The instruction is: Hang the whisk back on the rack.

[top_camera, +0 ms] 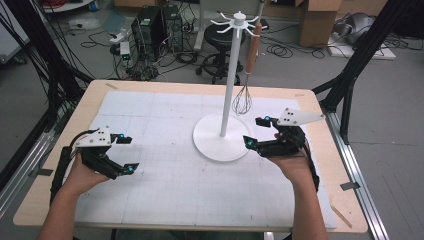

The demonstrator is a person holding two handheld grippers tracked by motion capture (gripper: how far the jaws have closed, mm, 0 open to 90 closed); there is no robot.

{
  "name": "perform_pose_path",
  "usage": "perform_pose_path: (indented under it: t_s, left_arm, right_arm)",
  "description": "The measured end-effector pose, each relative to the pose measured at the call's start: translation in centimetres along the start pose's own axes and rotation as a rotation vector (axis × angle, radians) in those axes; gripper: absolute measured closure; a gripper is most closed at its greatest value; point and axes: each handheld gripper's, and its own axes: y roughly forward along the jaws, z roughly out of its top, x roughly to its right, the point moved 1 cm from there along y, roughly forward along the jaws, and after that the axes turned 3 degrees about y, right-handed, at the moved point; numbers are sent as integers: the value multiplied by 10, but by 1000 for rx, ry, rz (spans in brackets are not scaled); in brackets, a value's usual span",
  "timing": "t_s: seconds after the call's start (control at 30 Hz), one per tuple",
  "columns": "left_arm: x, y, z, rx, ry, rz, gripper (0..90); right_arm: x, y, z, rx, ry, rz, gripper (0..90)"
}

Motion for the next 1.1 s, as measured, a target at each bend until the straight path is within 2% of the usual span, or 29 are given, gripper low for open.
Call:
perform_pose_path:
  t_s: [0.17,0.33,0.67,0.73,0.87,1.1]
  left_arm:
    - [1,1,0,-4,0,-3,67]
    - [1,4,-1,-8,-1,-4,67]
    - [2,5,-1,-4,-1,-8,67]
    - [2,5,-1,-5,0,-9,67]
    - [2,3,0,8,-4,-6,67]
    - [2,2,1,30,-10,-7,67]
  right_arm:
    - [0,4,-25,5,23,-10,219]
    - [2,9,-40,-2,46,-24,206]
    - [-2,19,-55,-39,32,-35,176]
    - [-1,20,-57,-44,36,-46,169]
    - [-1,21,-63,-34,54,-37,161]
    - [-2,24,-68,-53,60,-39,143]
